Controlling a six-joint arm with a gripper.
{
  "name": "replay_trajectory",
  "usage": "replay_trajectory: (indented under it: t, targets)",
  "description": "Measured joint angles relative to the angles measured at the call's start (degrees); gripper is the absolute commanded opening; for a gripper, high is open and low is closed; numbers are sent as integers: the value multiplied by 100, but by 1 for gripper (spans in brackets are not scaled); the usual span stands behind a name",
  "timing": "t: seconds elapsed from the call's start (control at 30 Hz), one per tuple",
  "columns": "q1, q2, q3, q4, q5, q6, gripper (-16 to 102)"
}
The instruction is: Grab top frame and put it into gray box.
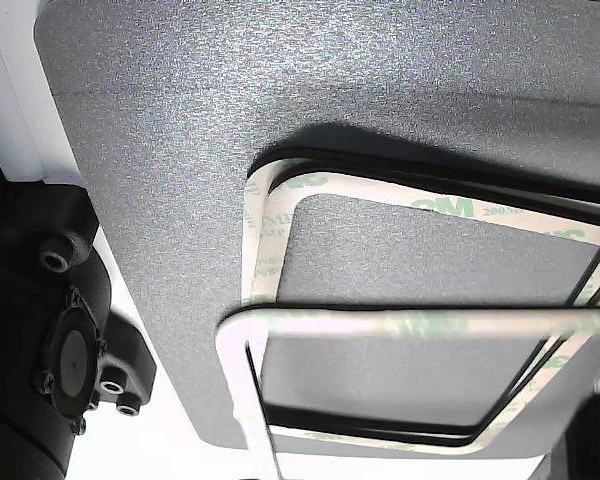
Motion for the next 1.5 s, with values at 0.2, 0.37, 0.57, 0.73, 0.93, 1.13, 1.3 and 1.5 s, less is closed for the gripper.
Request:
replay_trajectory:
  t: [0.2, 0.37, 0.57, 0.73, 0.93, 1.13, 1.3, 1.5]
  targets:
    - [-756, 211, -729, 176, 246, 1327, -11]
    - [-1433, 149, -1169, 396, 949, 2707, -11]
    - [-2206, 290, -1415, 448, 2153, 4649, -11]
    - [-2821, 492, -1521, 448, 2681, 6908, -11]
    - [-3612, 756, -1468, 448, 2839, 9958, -13]
    - [-4377, 932, -1107, 448, 2382, 13104, -13]
    - [-5177, 642, -1116, 448, 1556, 15047, -13]
    - [-5669, 141, -1459, 448, 1187, 18000, -12]
